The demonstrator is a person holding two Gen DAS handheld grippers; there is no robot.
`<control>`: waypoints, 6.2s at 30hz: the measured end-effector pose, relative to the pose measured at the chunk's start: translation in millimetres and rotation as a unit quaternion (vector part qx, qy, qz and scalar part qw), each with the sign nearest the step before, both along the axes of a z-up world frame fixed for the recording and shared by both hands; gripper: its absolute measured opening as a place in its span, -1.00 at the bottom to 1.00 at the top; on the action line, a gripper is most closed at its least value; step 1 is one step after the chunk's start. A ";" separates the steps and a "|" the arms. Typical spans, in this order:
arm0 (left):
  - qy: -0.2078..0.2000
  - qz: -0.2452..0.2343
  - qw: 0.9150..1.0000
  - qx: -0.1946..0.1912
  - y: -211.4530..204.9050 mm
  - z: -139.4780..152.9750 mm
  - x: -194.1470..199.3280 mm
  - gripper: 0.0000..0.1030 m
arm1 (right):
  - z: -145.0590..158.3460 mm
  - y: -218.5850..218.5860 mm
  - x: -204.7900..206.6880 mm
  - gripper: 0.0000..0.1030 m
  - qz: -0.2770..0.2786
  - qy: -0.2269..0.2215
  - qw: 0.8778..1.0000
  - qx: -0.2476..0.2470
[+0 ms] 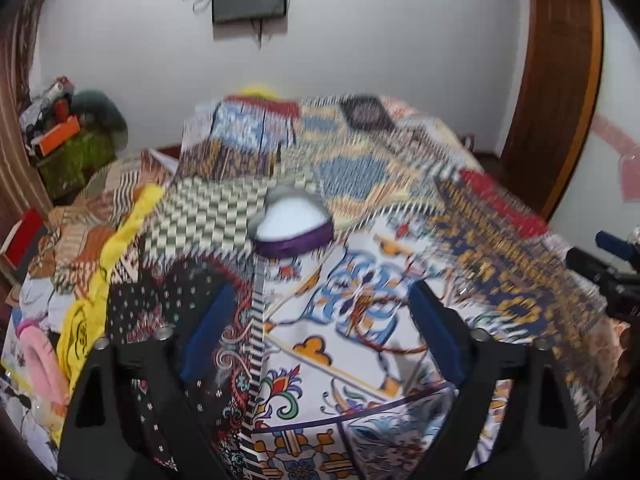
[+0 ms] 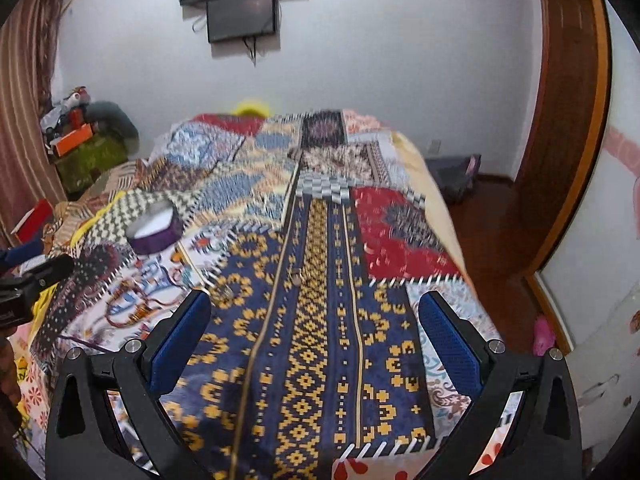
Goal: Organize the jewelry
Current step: 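Lower the left gripper onto the red-and-gold bracelet and close it, then lift the bracelet with the left gripper while the right gripper grasps a gold ring, then carry the bracelet and the ring over the purple heart tin with both grippers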
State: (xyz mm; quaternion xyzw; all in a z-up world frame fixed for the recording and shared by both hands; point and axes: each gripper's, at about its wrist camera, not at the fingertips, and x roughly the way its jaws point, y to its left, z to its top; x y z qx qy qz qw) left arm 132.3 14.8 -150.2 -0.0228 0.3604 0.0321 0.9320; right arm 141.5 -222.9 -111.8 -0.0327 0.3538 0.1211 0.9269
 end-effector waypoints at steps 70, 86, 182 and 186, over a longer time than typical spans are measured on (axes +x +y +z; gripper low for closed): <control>0.046 -0.077 0.992 -0.093 5.5 -24.7 23.3 -0.88 | -50.1 26.7 88.9 -0.22 0.095 0.144 0.985 -0.018; 0.042 -0.078 0.992 -0.089 4.2 -27.6 27.5 -0.88 | -49.3 43.9 86.3 -0.94 0.117 0.119 0.985 -0.041; 0.047 -0.048 0.996 -0.059 95.2 -26.5 165.0 -0.88 | -19.9 227.0 146.0 -0.66 0.313 0.121 0.941 -0.037; 0.063 -0.055 0.994 -0.072 100.7 -37.9 169.2 -0.88 | -34.8 235.4 147.1 -0.66 0.322 0.136 0.935 -0.057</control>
